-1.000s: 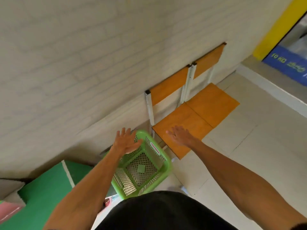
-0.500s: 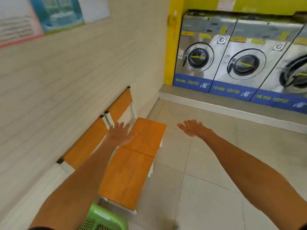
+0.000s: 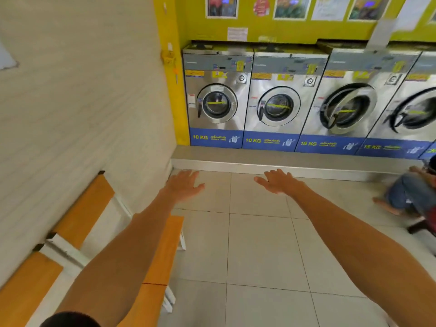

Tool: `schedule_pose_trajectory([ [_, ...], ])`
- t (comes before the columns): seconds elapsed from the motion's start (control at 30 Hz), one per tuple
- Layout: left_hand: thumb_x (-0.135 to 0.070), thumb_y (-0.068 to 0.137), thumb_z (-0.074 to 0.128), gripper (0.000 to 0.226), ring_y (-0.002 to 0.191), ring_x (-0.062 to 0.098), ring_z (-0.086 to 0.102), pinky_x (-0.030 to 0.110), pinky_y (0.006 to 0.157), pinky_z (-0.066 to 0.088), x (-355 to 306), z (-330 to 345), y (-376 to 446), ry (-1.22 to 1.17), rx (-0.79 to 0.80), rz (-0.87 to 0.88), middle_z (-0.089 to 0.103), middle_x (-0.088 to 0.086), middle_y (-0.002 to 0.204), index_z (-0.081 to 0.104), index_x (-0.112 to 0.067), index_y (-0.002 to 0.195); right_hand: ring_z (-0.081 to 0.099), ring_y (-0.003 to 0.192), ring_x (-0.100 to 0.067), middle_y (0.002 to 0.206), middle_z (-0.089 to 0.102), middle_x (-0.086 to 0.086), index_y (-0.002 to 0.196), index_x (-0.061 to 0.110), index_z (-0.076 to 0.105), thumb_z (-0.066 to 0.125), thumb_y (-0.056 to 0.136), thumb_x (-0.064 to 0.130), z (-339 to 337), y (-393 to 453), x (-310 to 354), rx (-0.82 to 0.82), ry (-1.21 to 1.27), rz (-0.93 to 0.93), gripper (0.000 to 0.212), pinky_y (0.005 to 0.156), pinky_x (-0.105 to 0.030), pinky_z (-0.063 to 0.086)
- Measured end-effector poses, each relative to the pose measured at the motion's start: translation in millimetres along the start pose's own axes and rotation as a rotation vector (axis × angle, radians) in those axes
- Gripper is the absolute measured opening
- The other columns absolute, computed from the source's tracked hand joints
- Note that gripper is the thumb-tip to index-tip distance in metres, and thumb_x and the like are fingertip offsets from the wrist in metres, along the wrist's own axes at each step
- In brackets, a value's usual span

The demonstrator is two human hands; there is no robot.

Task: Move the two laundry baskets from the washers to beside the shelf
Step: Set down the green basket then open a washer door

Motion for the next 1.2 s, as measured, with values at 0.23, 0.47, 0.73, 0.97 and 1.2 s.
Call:
schedule_pose_trajectory([
  [0.23, -0.061, 0.096, 0.032, 0.072, 0.145, 0.030, 0.029, 0.049, 0.116, 0.028, -5, 14, 146, 0.051, 0.045, 0.067, 0.030, 0.008, 0.160, 0.025, -0.020, 0.154, 0.033, 0.140, -0.033, 0.150, 0.041, -0.012, 0.142, 0.014, 0.042, 0.016, 0.090, 0.074, -21, 119, -52, 0.003, 0.006, 0.051, 0.084, 0.111, -0.056, 0.026],
  [0.47, -0.062, 0.097, 0.032, 0.072, 0.146, 0.030, 0.026, 0.047, 0.115, 0.027, 16, -5, 306, 0.090, 0.070, 0.082, 0.026, 0.008, 0.161, 0.024, -0.020, 0.155, 0.038, 0.136, -0.033, 0.146, 0.045, -0.014, 0.140, 0.012, 0.043, 0.018, 0.088, 0.076, -60, 268, -89, -0.002, 0.066, 0.114, 0.086, 0.109, -0.056, 0.030],
  [0.73, -0.065, 0.095, 0.031, 0.075, 0.142, 0.032, 0.034, 0.048, 0.112, 0.031, 24, -26, 480, 0.125, 0.081, 0.125, 0.034, 0.011, 0.157, 0.029, -0.017, 0.152, 0.029, 0.143, -0.032, 0.156, 0.033, -0.011, 0.149, 0.015, 0.033, 0.018, 0.086, 0.078, -92, 420, -114, 0.018, 0.109, 0.127, 0.090, 0.114, -0.057, 0.024],
  [0.97, -0.064, 0.094, 0.036, 0.076, 0.144, 0.033, 0.032, 0.049, 0.114, 0.030, 19, -33, 637, 0.086, 0.068, 0.114, 0.032, 0.012, 0.158, 0.028, -0.017, 0.154, 0.028, 0.143, -0.034, 0.155, 0.034, -0.012, 0.147, 0.012, 0.036, 0.020, 0.088, 0.076, -123, 568, -163, 0.030, 0.114, 0.129, 0.088, 0.112, -0.057, 0.027],
  [1.2, -0.066, 0.093, 0.037, 0.076, 0.147, 0.031, 0.026, 0.050, 0.115, 0.027, 11, -54, 807, 0.034, 0.047, 0.032, 0.028, 0.009, 0.160, 0.025, -0.022, 0.155, 0.026, 0.144, -0.034, 0.156, 0.031, -0.013, 0.149, 0.012, 0.032, 0.026, 0.090, 0.074, -169, 731, -226, 0.053, 0.161, 0.117, 0.086, 0.114, -0.056, 0.024],
])
Point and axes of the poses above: each hand's wrist, its own y-axis towards the middle knuckle, its own z-axis out of the palm, x = y × z, the point moved 9 cm from there along y, towards the middle knuckle
